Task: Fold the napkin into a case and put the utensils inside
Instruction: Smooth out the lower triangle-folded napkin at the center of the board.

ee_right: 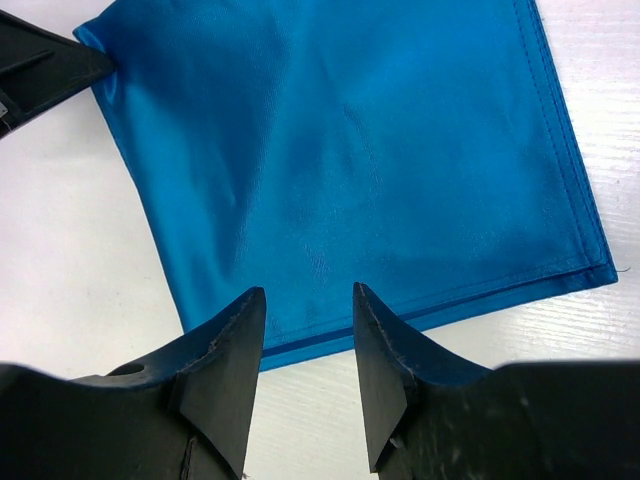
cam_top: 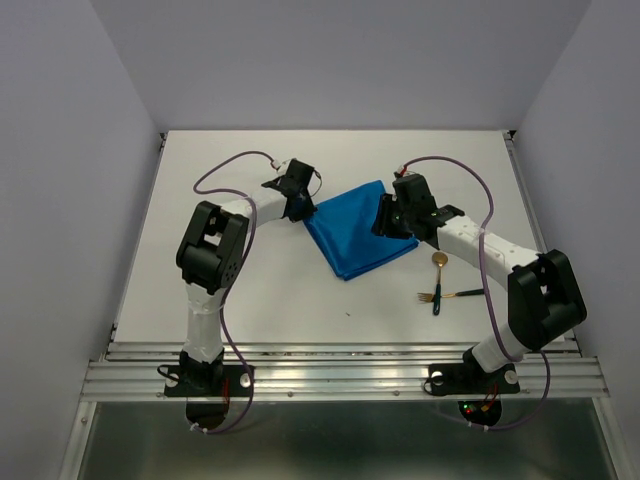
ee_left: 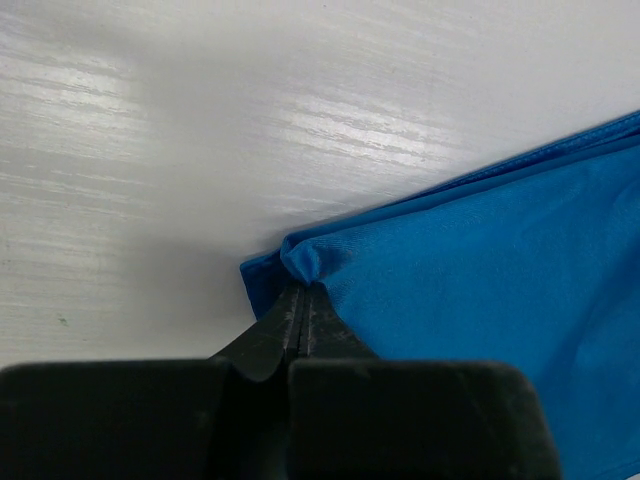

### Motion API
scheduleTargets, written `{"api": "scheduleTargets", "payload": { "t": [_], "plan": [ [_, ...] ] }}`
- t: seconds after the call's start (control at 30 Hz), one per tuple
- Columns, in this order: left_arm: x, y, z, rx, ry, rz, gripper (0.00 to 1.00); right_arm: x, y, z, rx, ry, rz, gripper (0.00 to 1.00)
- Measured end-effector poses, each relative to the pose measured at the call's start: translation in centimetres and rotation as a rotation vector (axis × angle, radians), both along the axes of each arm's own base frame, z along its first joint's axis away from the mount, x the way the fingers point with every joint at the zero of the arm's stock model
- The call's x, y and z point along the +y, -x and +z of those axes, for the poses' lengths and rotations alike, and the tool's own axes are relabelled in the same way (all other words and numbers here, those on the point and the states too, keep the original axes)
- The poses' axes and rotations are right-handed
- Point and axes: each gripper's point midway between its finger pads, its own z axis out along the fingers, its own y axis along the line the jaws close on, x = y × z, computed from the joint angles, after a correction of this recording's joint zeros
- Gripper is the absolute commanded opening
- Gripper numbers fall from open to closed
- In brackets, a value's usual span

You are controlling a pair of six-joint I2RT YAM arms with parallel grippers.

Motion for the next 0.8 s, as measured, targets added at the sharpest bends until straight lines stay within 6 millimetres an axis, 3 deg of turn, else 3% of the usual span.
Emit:
{"api": "scheduleTargets", "payload": {
  "t": [0.27, 0.57, 0.8],
  "plan": [
    [-0.3, -0.2, 0.2, -0.016, -0.008, -0.039, 0.00, 0.7, 0.7, -0.3, 0.010, 0.001, 0.027, 0.45],
    [-0.7, 0.0, 0.7, -0.053, 0.004, -0.100, 0.00, 6.3, 5.3, -2.4, -0.009, 0.104, 0.199, 0.49],
    [-1.0, 0.2, 2.6, -0.094, 0.037, -0.123, 0.00, 7.7, 6.7, -5.2, 0.002, 0.220, 0.257, 0.51]
  ]
}}
